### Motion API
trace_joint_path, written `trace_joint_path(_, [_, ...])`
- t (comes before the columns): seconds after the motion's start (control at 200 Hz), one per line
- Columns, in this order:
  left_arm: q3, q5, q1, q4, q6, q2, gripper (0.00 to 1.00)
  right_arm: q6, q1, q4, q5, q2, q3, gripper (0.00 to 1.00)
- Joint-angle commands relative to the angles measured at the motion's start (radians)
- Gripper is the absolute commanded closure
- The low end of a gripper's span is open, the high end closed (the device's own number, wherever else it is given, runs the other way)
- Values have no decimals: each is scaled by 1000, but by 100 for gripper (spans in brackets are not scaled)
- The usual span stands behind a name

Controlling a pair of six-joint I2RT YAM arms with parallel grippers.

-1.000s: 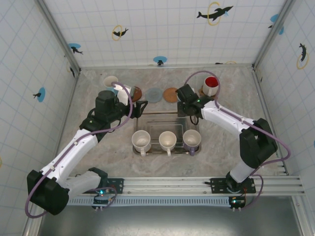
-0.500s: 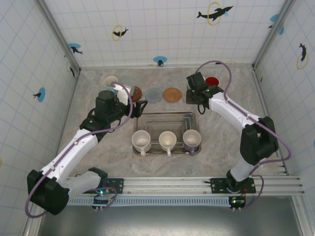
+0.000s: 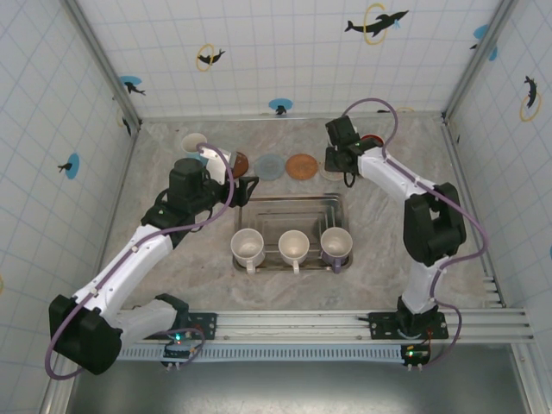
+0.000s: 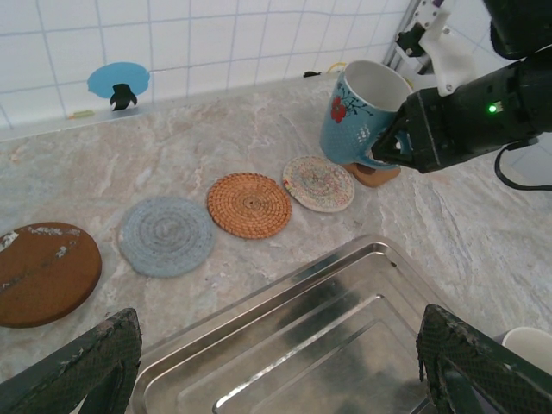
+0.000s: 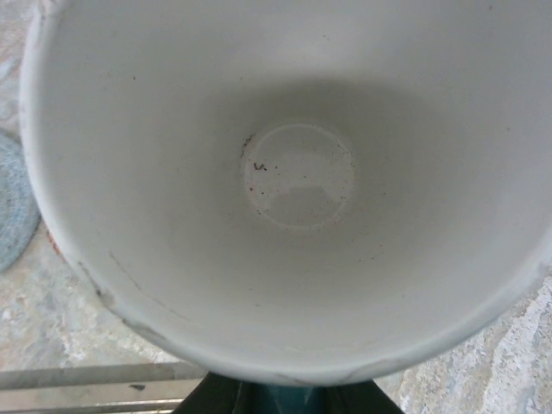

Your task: Place the cup by the coaster

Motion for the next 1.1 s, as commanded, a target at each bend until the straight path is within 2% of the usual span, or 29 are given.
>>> trace_joint_path(0.0, [-2, -6, 3, 2, 20, 4, 16, -9, -9, 86, -6, 25, 63, 100])
trace_joint_path(1.096, [12, -6, 6, -8, 21, 31, 16, 3, -28, 109, -40, 146, 85, 100])
